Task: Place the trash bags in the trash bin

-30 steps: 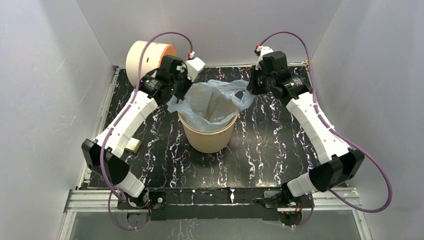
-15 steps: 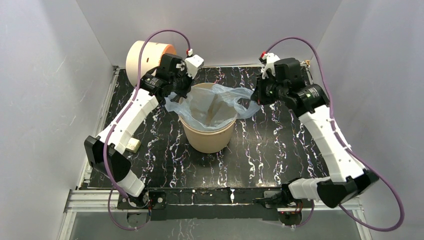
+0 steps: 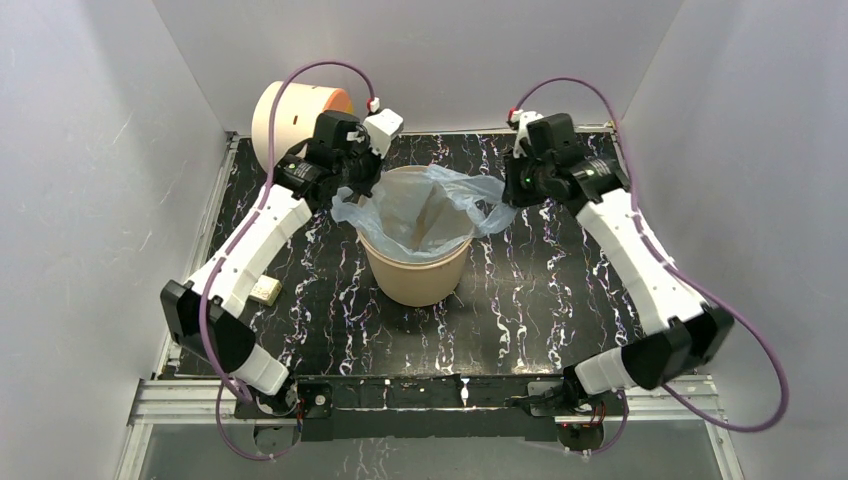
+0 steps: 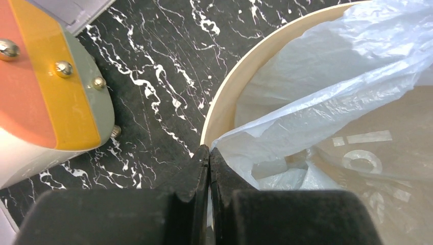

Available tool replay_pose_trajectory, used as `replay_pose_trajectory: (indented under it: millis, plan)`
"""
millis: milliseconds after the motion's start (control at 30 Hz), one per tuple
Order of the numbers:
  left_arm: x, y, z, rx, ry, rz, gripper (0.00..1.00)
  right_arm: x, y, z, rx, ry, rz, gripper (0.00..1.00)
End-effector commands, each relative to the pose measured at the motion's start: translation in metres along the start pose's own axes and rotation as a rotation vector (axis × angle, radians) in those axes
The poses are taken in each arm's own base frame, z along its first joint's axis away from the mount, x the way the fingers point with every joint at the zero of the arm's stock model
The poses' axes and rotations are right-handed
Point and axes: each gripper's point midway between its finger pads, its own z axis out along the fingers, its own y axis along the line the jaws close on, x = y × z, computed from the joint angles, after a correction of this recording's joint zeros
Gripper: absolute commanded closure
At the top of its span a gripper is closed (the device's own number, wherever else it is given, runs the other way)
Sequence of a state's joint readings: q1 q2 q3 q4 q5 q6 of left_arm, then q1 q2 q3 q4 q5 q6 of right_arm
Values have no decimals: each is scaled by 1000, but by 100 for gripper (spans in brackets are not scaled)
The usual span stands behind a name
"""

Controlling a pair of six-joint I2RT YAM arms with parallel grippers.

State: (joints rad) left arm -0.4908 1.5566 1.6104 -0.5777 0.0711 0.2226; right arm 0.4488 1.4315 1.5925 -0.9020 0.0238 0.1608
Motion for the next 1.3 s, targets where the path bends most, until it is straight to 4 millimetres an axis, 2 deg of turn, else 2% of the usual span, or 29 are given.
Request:
replay_pose_trajectory:
  millis: [0, 133, 233, 267, 300, 333, 367, 433, 567, 700, 800, 1067, 1133, 1267]
  plan:
    - [-34, 9, -35, -45, -142, -13, 100, -43, 14, -60, -79, -266, -50, 91]
    - [-33, 18, -35, -98, -151, -39, 100, -41, 39, -84, -218, -286, -77, 98]
    - [-34, 18, -35, -95, -158, -52, 97, -30, 45, -86, -253, -233, -52, 98]
    - [-37, 13, -38, -67, -178, -55, 80, -27, 45, -86, -255, -223, -39, 98]
    - [-43, 5, -42, -24, -202, -55, 57, -27, 45, -85, -253, -220, -26, 97]
    - [-50, -4, -48, 28, -235, -59, 31, -27, 45, -85, -253, -223, -17, 97]
    - [-60, -13, -57, 75, -280, -61, 21, -27, 46, -84, -260, -227, -11, 96]
    - [-80, -28, -77, 158, -393, -54, 12, -29, 52, -84, -293, -229, -8, 95]
    - [-103, -52, -107, 288, -533, 8, 7, -34, 58, -79, -323, -226, 9, 94]
    - [-103, -82, -102, 479, -536, 69, 7, -39, 63, -78, -346, -236, 11, 93]
    - [-96, -99, -91, 580, -495, 75, 7, -42, 64, -81, -352, -249, 11, 92]
    - [-74, -102, -38, 458, -350, 124, 7, -51, 68, -91, -370, -292, -1, 91]
    - [-68, -109, -27, 444, -306, 136, 7, -53, 68, -93, -374, -298, 0, 90]
    - [-59, -108, -12, 343, -253, 178, 7, -53, 70, -94, -386, -298, -2, 89]
